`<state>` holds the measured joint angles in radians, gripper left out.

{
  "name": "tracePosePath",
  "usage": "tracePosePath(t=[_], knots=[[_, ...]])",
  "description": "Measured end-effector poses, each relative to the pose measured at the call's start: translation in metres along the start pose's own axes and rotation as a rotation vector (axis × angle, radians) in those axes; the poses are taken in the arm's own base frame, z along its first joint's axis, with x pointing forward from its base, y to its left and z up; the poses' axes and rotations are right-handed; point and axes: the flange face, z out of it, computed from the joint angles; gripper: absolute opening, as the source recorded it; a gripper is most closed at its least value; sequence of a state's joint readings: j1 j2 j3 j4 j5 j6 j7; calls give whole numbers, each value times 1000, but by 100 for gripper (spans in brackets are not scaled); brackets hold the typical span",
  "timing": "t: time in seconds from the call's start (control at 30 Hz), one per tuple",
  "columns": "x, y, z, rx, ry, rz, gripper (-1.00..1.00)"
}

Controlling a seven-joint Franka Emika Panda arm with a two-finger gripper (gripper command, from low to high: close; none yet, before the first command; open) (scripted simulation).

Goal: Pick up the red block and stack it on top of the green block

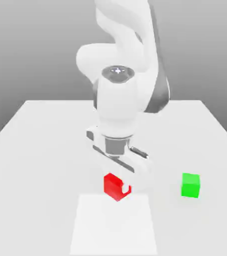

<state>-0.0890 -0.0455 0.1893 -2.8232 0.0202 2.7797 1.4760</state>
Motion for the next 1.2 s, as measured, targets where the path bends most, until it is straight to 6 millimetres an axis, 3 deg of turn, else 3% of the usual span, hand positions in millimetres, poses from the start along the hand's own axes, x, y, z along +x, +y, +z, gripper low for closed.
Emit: tracePosePath(t=[0.43, 0.9, 1.13, 1.17, 1.2], knots=[[-100, 10, -15, -1, 0, -833, -100], [-203, 54, -30, -1, -3, -1750, -100], [-211, 58, 24, -2, 0, -1826, -100], [-211, 58, 31, -1, -1, -1825, 100], [-211, 58, 31, -1, -1, -1825, 100]])
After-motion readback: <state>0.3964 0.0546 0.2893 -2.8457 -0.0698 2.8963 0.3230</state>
